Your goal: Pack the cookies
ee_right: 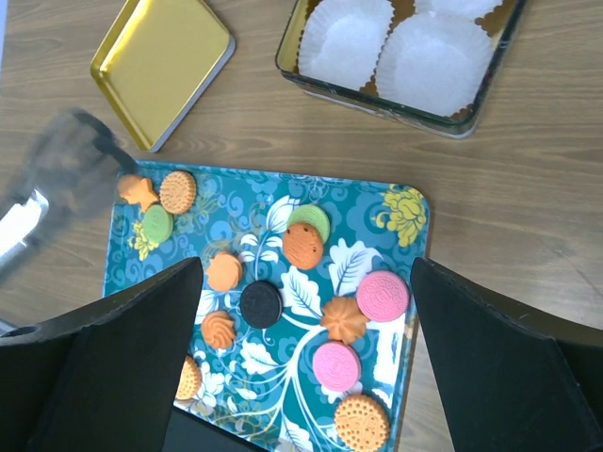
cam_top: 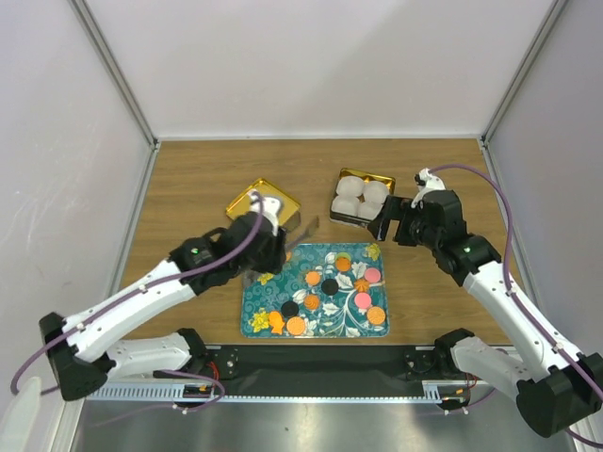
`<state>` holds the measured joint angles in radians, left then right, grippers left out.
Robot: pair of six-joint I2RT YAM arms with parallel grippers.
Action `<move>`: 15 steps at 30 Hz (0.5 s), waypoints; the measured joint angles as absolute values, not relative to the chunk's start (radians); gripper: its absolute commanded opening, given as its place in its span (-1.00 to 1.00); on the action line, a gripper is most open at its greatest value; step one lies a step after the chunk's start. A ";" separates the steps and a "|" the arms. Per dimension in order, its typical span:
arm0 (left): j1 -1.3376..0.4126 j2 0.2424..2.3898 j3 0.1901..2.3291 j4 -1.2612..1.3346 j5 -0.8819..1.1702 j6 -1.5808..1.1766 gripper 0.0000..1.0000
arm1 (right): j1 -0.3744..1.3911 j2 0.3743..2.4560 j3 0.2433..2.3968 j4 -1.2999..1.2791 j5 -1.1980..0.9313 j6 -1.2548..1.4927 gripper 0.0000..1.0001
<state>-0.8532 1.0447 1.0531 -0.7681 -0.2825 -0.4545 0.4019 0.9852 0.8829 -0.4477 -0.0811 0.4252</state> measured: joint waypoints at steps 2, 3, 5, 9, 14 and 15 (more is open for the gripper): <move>-0.926 1.073 1.051 -0.765 -0.289 -0.471 0.05 | 0.402 0.978 0.883 -0.457 -0.068 0.424 1.00; -0.961 1.097 1.050 -0.762 -0.292 -0.478 0.05 | 0.402 0.974 0.883 -0.460 -0.062 0.424 0.99; -1.026 1.153 1.050 -0.752 -0.299 -0.492 0.05 | 0.402 0.970 0.883 -0.464 -0.052 0.421 0.99; -1.104 1.253 1.051 -0.738 -0.311 -0.510 0.06 | 0.402 0.965 0.883 -0.481 -0.033 0.414 0.99; -1.163 1.345 1.058 -0.728 -0.340 -0.524 0.07 | 0.402 0.953 0.881 -0.503 -0.022 0.408 0.99; -1.171 1.361 1.065 -0.728 -0.348 -0.525 0.07 | 0.402 0.951 0.881 -0.506 -0.021 0.406 1.00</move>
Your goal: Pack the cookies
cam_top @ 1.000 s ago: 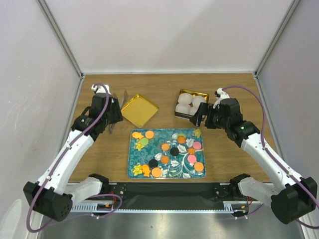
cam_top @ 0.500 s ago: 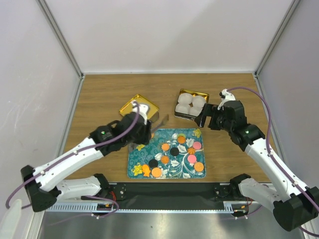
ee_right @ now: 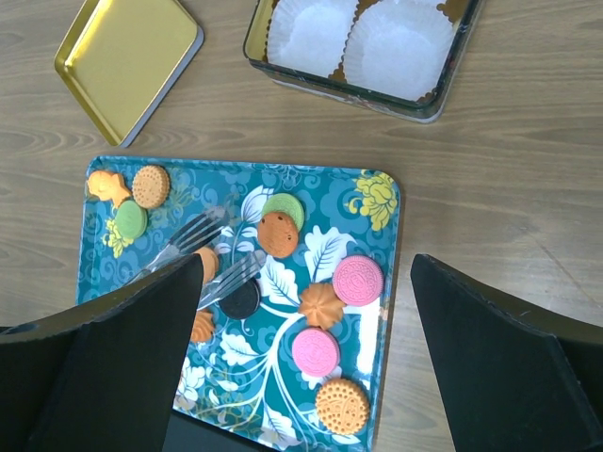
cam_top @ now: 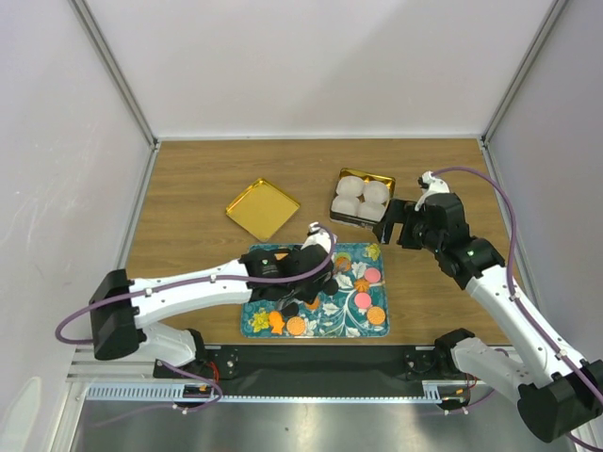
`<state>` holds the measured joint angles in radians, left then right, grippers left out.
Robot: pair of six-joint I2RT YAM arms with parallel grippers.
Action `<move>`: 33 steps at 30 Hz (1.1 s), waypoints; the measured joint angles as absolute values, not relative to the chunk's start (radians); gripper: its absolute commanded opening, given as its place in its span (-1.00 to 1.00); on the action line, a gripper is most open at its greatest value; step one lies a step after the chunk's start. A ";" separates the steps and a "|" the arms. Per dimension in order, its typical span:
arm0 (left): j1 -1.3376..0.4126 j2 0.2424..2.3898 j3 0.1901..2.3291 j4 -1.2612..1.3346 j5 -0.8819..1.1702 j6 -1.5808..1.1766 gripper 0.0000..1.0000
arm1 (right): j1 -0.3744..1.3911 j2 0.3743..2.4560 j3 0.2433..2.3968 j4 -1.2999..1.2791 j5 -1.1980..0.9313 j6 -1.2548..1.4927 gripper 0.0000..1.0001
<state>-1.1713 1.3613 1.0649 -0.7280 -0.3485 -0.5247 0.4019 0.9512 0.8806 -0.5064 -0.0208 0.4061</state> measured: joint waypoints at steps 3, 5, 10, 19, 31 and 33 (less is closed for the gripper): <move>-1.192 1.402 1.092 -0.728 -0.371 -0.525 0.08 | 0.402 0.944 0.881 -0.513 -0.015 0.404 0.99; -1.202 1.423 1.110 -0.728 -0.385 -0.525 0.08 | 0.402 0.940 0.881 -0.516 -0.008 0.400 0.99; -1.221 1.472 1.151 -0.738 -0.416 -0.524 0.08 | 0.402 0.932 0.880 -0.520 0.004 0.393 0.99; -1.250 1.558 1.214 -0.774 -0.469 -0.523 0.09 | 0.402 0.923 0.871 -0.527 0.013 0.387 0.99; -1.272 1.604 1.235 -0.780 -0.485 -0.523 0.08 | 0.402 0.914 0.864 -0.530 0.016 0.387 0.99; -1.272 1.605 1.235 -0.782 -0.492 -0.523 0.08 | 0.402 0.914 0.864 -0.530 0.016 0.387 0.99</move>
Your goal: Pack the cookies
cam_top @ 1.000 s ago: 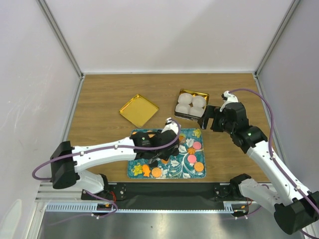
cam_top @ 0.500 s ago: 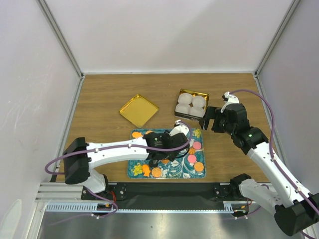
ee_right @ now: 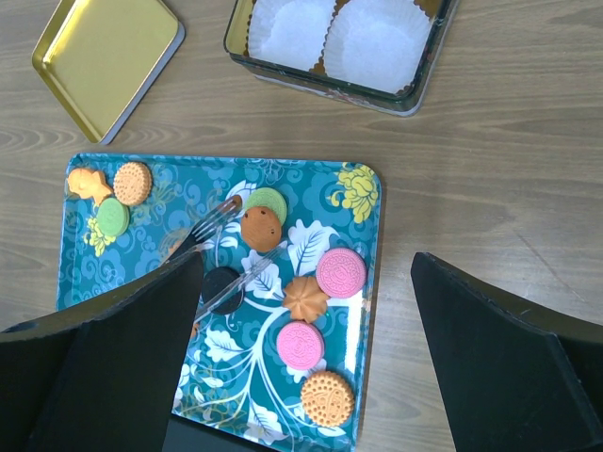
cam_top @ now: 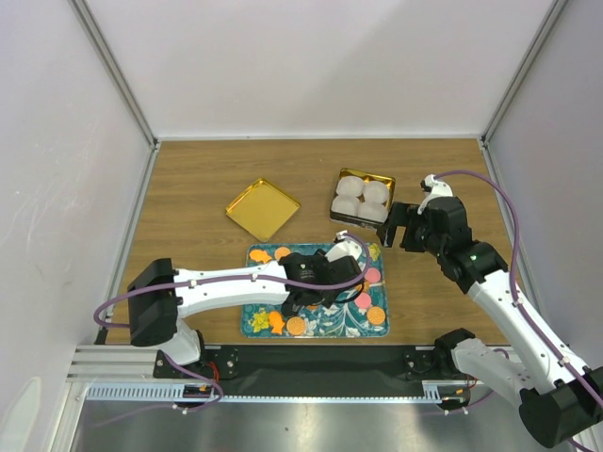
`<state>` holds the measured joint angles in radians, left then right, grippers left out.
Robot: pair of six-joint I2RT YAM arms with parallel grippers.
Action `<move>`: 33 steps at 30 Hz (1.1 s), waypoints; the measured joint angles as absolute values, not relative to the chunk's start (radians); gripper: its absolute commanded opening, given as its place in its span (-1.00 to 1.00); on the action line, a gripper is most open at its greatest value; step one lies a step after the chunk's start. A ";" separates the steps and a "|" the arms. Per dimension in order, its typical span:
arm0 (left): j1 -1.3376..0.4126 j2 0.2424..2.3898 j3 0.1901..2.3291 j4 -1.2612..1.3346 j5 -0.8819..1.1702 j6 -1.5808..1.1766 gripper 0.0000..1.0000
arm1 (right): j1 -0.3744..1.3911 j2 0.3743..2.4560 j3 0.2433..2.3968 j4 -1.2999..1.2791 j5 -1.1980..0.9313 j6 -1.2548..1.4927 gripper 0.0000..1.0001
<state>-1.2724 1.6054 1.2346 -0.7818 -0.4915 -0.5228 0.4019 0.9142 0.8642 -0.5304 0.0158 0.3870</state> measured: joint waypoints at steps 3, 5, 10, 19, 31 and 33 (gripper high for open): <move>-1.272 1.608 1.235 -0.784 -0.497 -0.523 0.06 | 0.402 0.914 0.864 -0.530 0.016 0.387 0.99; -1.272 1.611 1.235 -0.785 -0.500 -0.523 0.04 | 0.402 0.914 0.863 -0.530 0.016 0.387 1.00; -1.272 1.619 1.238 -0.789 -0.507 -0.522 -0.05 | 0.402 0.914 0.853 -0.530 0.016 0.387 0.99; -1.272 1.619 1.250 -0.798 -0.514 -0.519 -0.12 | 0.402 0.908 0.850 -0.530 0.016 0.386 0.99; -1.269 1.558 1.275 -0.830 -0.512 -0.513 -0.13 | 0.388 0.902 0.851 -0.530 0.015 0.381 0.99; -1.258 1.555 1.308 -0.835 -0.509 -0.504 -0.13 | 0.385 0.902 0.851 -0.530 0.015 0.380 0.99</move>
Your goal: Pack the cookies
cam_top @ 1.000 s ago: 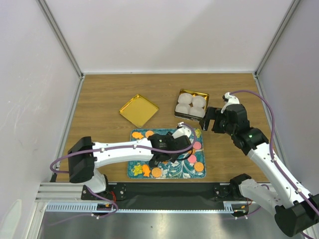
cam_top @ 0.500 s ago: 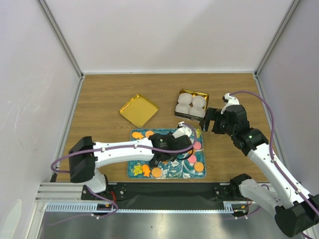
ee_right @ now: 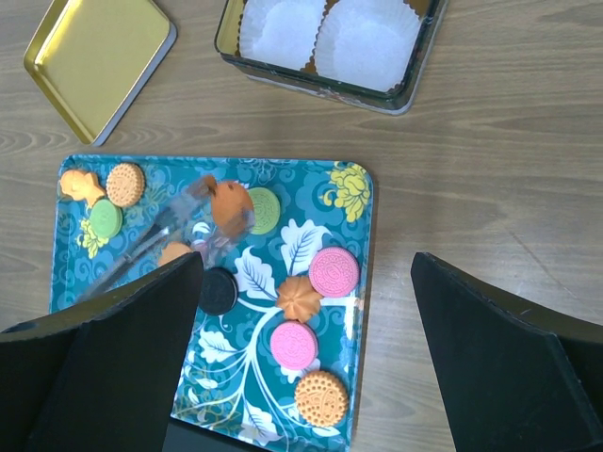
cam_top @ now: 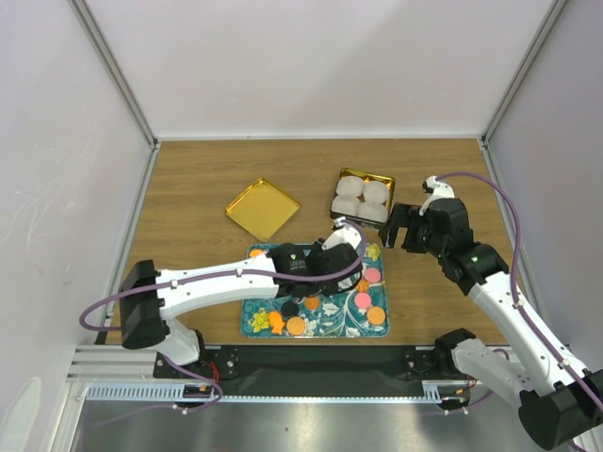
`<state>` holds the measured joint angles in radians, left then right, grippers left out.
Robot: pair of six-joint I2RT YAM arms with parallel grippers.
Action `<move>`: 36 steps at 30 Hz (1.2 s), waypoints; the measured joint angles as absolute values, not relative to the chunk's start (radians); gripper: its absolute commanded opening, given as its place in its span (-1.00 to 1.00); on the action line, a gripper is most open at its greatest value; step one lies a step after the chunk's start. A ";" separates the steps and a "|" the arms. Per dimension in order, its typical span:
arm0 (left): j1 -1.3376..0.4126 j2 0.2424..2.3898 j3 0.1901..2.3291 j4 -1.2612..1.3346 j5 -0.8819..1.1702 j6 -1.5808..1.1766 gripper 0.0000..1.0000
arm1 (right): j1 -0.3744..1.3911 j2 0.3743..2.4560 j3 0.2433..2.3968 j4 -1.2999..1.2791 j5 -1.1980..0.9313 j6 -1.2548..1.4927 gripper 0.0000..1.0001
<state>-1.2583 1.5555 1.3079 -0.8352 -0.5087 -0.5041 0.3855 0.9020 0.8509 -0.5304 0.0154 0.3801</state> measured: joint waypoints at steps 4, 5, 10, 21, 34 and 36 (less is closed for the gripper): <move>-1.193 1.560 1.397 -0.833 -0.487 -0.464 -0.13 | 0.379 0.902 0.851 -0.530 0.015 0.380 0.99; -1.166 1.565 1.428 -0.828 -0.482 -0.451 -0.13 | 0.377 0.902 0.851 -0.531 0.015 0.380 0.99; -1.036 1.663 1.612 -0.793 -0.469 -0.385 -0.13 | 0.372 0.907 0.851 -0.530 0.015 0.379 0.99; -0.868 2.053 1.922 -0.769 -0.455 -0.276 -0.12 | 0.365 0.925 0.852 -0.532 0.015 0.367 1.00; -0.857 2.117 1.991 -0.761 -0.422 -0.226 -0.08 | 0.364 0.926 0.852 -0.534 0.015 0.364 0.99; -0.855 2.133 1.996 -0.761 -0.419 -0.226 -0.08 | 0.364 0.926 0.852 -0.534 0.015 0.364 0.99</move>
